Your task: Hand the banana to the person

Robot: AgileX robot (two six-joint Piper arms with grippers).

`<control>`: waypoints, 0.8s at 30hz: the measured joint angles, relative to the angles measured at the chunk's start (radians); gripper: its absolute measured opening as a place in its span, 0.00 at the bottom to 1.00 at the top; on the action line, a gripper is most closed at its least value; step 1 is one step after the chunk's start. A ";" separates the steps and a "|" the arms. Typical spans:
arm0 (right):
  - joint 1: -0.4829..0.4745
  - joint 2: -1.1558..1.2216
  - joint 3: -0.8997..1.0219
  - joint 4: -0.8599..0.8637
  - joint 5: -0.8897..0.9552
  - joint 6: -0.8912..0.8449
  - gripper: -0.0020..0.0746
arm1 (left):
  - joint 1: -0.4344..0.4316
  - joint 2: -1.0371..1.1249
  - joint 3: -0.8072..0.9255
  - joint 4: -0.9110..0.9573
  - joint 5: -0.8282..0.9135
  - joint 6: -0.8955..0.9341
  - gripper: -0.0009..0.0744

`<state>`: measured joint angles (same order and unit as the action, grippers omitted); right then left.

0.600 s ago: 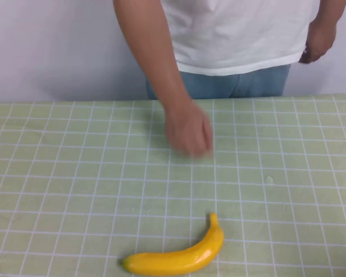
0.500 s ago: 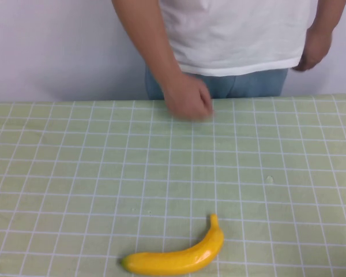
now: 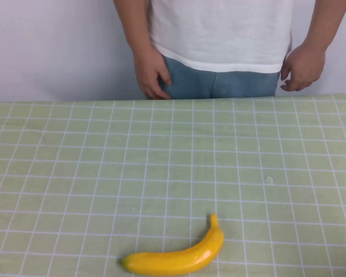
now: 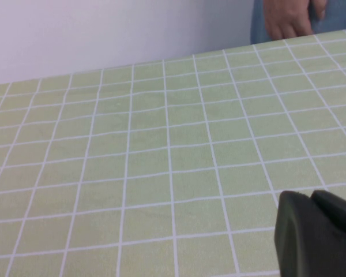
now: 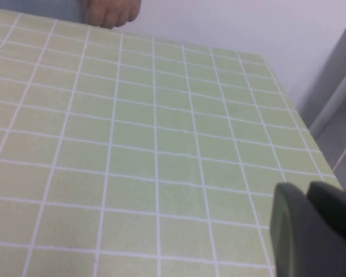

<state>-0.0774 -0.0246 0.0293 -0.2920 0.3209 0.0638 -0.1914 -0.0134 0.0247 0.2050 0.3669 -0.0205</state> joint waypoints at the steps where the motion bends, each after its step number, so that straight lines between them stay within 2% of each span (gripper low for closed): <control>1: 0.000 0.000 0.000 0.000 0.000 0.000 0.02 | 0.000 0.000 0.000 0.000 0.000 0.000 0.01; 24: 0.000 0.000 0.000 0.050 0.000 0.010 0.02 | 0.000 0.000 0.000 0.000 0.000 0.000 0.01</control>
<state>-0.0774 -0.0246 0.0293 -0.2422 0.3209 0.0737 -0.1914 -0.0134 0.0247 0.2050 0.3669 -0.0205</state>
